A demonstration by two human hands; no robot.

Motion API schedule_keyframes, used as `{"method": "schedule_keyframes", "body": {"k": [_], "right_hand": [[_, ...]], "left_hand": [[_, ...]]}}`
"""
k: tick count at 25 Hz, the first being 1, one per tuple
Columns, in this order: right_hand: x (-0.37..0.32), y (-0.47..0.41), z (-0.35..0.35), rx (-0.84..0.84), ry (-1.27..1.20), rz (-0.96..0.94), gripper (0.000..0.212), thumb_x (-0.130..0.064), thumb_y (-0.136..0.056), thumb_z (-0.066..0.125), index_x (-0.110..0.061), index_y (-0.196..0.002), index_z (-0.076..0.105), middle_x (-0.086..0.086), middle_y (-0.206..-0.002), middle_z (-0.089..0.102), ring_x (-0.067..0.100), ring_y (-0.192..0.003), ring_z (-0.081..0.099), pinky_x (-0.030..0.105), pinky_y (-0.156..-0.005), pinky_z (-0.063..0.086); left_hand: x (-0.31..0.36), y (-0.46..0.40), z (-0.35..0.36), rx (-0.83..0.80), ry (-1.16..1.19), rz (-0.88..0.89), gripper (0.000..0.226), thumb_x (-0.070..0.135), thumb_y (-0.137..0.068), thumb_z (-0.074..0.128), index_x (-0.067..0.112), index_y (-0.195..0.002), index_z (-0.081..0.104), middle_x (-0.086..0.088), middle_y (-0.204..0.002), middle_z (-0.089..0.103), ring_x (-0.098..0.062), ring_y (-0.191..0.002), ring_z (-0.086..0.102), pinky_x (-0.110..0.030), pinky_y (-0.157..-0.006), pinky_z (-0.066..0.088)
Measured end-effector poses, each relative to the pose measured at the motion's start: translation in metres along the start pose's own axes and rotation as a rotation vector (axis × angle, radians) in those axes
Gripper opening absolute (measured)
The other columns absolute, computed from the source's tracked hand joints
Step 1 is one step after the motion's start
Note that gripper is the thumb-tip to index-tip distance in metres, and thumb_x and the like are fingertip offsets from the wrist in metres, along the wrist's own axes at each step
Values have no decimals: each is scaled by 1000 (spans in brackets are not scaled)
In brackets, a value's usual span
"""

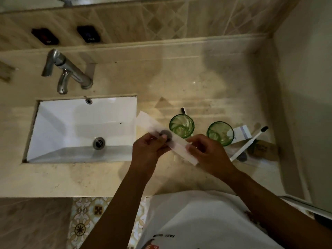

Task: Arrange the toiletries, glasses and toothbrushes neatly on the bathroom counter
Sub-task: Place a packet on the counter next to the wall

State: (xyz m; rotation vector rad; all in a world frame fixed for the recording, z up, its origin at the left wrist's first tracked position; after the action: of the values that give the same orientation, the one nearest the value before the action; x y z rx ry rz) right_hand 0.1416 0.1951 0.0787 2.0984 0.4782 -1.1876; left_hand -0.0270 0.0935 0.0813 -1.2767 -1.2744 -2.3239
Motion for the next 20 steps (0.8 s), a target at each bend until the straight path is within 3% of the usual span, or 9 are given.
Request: {"method": "schedule_keyframes", "body": {"k": [3, 5, 7, 10, 15, 20], "right_hand": [[17, -12, -28, -53, -137, 101, 21, -23, -92, 67, -8, -77, 69, -2, -60, 60, 12, -54, 53, 30, -57, 43], [21, -18, -47, -44, -252, 114, 29, -21, -94, 66, -3, -71, 67, 1, -55, 55, 14, -51, 50, 28, -56, 41], [22, -24, -62, -17, -318, 124, 34, -25, -94, 66, -6, -66, 67, -1, -53, 55, 13, -50, 50, 26, -55, 42], [23, -40, -79, 13, -434, 151, 36, -27, -93, 65, -11, -60, 64, -5, -51, 52, 9, -49, 47, 21, -54, 41], [26, -76, -111, 107, -443, 163, 40, -32, -90, 66, -1, -65, 66, -3, -52, 55, 10, -51, 48, 22, -54, 41], [39, -113, -160, 200, -423, 254, 39, -43, -89, 63, -9, -71, 70, -2, -55, 61, 12, -54, 55, 25, -57, 47]], "left_hand": [[12, -21, 41, 0, -105, 28, 8, 3, -90, 67, 3, -94, 74, -11, -84, 75, -23, -80, 73, -35, -75, 61], [20, -38, 66, 22, -166, 25, 7, 10, -89, 70, 6, -92, 75, -6, -80, 76, -19, -77, 73, -30, -72, 60], [25, -55, 88, -5, -242, 30, 12, 17, -87, 74, 5, -89, 77, -7, -79, 76, -21, -76, 72, -34, -75, 60], [26, -73, 126, -92, -296, 32, 17, 13, -88, 73, -4, -91, 74, -12, -75, 75, -20, -70, 72, -28, -68, 58], [24, -117, 184, -165, -335, -12, 10, 9, -89, 71, 0, -86, 73, -14, -77, 76, -28, -75, 74, -35, -71, 61], [22, -179, 239, -191, -338, -67, 17, 14, -90, 71, -2, -92, 73, -12, -81, 76, -26, -76, 74, -34, -68, 61]]}}
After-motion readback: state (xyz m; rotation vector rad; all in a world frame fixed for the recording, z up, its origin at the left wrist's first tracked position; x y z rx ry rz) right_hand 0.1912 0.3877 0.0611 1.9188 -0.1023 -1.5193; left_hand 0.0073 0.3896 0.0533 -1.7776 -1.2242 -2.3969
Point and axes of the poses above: each hand's wrist, its own y-axis away from the middle knuckle, its own z-axis out of the palm, x = y × z, the point moved 1 cm from there along -y, towards the middle knuckle
